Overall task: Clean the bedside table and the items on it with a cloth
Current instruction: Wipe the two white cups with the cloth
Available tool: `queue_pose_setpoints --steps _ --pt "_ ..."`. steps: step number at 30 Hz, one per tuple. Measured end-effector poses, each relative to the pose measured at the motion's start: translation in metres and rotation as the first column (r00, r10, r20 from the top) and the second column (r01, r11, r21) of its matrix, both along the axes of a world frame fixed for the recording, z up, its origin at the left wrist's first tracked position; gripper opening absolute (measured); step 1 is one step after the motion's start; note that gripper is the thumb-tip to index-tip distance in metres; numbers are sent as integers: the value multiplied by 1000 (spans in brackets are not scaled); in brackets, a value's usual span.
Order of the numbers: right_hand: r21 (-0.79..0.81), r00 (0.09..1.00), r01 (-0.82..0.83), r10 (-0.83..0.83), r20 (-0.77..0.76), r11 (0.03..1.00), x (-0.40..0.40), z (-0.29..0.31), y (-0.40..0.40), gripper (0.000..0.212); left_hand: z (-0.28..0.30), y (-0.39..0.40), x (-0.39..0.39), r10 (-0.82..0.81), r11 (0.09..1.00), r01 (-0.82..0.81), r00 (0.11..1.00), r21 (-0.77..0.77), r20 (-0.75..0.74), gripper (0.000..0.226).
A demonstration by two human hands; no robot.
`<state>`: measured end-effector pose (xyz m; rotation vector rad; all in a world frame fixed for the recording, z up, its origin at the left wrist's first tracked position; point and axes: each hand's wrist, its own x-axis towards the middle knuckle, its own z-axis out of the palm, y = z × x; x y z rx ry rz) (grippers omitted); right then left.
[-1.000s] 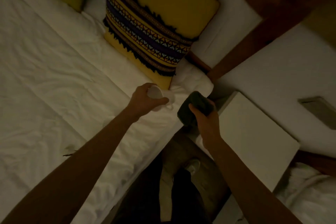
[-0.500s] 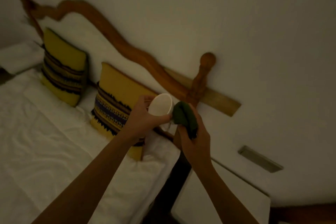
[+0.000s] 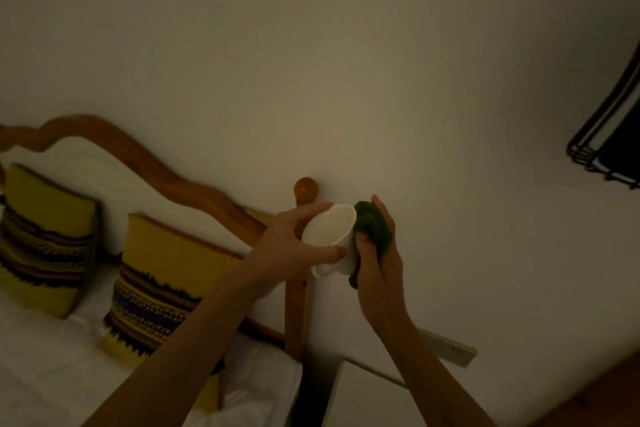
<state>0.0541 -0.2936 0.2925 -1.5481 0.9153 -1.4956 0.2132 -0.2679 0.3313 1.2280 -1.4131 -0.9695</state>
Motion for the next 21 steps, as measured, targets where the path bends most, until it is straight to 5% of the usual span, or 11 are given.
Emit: queue_pose_setpoints --steps 5,10,14,17,21 --pt "255 992 -41 9 124 966 -11 26 -28 30 11 -8 -13 -200 979 199 980 38 21 82" --pt "227 969 35 -89 232 973 4 30 -16 40 13 -19 -26 3 993 29 961 111 -277 58" --pt "69 963 135 -147 225 988 9 34 -10 50 18 -26 -36 123 988 -104 975 111 -186 100" --pt "88 958 63 -85 272 994 8 38 -11 51 21 -28 -36 124 991 -116 980 63 -158 89" --pt "357 940 -133 4 340 925 -2 53 -19 54 25 -31 -34 78 995 -81 996 -61 -47 80"
